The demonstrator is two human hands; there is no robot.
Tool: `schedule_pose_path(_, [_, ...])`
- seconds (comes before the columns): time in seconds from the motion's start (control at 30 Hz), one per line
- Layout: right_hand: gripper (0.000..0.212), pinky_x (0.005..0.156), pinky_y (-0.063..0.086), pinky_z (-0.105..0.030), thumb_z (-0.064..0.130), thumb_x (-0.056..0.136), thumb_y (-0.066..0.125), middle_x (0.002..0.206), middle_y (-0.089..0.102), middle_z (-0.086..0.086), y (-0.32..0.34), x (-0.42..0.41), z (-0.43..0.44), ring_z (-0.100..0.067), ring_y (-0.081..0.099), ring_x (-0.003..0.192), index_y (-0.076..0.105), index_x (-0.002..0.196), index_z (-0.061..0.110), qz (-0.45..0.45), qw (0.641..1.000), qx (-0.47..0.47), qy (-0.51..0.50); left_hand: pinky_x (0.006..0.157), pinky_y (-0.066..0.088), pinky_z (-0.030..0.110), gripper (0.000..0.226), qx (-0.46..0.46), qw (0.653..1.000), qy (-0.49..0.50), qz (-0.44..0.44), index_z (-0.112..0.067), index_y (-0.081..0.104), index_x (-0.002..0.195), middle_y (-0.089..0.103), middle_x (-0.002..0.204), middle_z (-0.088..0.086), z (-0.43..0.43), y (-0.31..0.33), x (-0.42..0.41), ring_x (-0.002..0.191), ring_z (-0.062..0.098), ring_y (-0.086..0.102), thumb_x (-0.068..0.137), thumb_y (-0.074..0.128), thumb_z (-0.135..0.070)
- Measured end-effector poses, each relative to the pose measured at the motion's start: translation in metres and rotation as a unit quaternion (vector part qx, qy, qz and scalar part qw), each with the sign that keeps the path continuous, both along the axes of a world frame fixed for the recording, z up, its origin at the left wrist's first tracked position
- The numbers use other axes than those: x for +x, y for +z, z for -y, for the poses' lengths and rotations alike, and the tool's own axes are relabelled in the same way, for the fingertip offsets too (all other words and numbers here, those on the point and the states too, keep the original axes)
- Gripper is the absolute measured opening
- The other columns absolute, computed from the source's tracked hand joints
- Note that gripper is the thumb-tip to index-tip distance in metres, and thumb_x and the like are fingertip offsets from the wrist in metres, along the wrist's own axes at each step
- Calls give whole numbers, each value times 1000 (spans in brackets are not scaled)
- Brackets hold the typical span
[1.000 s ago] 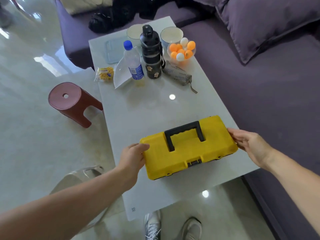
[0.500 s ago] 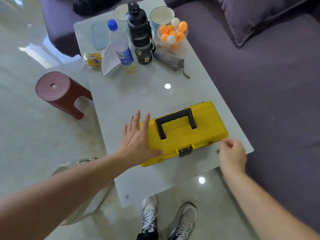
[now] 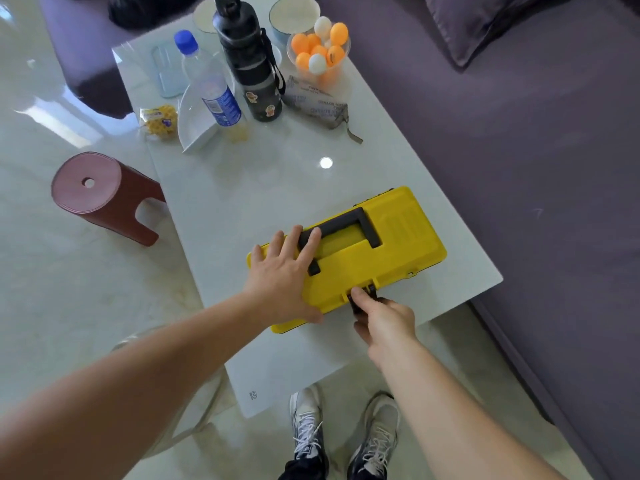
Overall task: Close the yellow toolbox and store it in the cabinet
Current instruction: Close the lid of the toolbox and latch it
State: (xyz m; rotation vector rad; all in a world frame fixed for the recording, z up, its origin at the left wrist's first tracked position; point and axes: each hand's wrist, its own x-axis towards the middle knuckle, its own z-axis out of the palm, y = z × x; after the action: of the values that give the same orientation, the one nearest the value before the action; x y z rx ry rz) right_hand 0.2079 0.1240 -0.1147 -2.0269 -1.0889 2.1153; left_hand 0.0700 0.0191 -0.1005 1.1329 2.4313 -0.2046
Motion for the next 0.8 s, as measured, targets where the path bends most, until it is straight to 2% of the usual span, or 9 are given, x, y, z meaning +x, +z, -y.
schedule_pose_path(0.1, [22,85,51,-58,14,74,80,80,68,-20,4,-6,7,-45,63,91,61,72,3,5,999,14,-38,108,25,57,143,3,1000,0,4,-29,-12,148,8,156,6,0,0,0,140,34,13,42,71,-76])
schedule_pose_path(0.27, [6,78,53,-39,11,81,72,91,70,-12,-1,-8,13,-33,64,95,68,80,14,-47,996,-9,-78,107,26,57,141,15,1000,-8,0,-29,-10,149,9,156,6,2,-1,-1,140,33,14,42,69,-78])
schedule_pose_path(0.43, [15,88,49,-40,7,84,68,106,70,-12,-4,-6,10,-28,64,101,68,98,12,-109,987,-48,-103,109,23,58,139,10,1000,6,20,-29,-10,149,7,157,5,1,1,-1,142,32,10,45,68,-79])
schedule_pose_path(0.57, [5,88,50,-41,11,87,66,104,69,-14,2,-6,6,-32,63,102,67,88,16,-86,996,-22,-24,107,30,54,104,90,987,118,57,-30,15,147,30,150,-1,-10,7,-4,135,28,31,64,50,-81])
schedule_pose_path(0.63, [11,96,46,-55,17,87,66,99,67,-18,9,-5,2,-36,62,96,61,78,19,-43,998,23,38,102,35,52,85,80,984,151,51,-26,20,145,38,143,3,-23,10,-6,126,32,40,78,44,-72])
schedule_pose_path(0.67, [12,84,50,-44,22,87,66,95,65,-16,12,-2,1,-34,61,90,58,79,19,-14,995,67,79,100,37,51,76,59,986,149,44,-25,23,144,41,138,6,-29,11,-8,121,34,42,83,43,-66])
schedule_pose_path(0.7, [10,75,38,-34,25,87,64,100,62,-12,17,2,1,-32,60,90,58,91,19,23,984,124,123,98,37,49,67,46,987,147,38,-24,30,141,43,134,9,-35,12,-10,117,35,44,86,43,-60])
schedule_pose_path(0.73, [28,82,43,-38,24,88,62,117,57,-9,20,8,1,-31,58,101,55,113,15,71,964,199,164,98,38,47,57,45,987,150,35,-24,37,137,45,130,10,-39,14,-11,114,35,45,89,44,-55])
schedule_pose_path(0.8, [61,93,42,-40,14,87,58,149,35,-9,27,24,-3,-29,42,129,32,142,13,115,876,396,249,97,39,43,45,73,985,156,21,-21,50,129,47,129,9,-41,18,-11,113,33,45,90,50,-42])
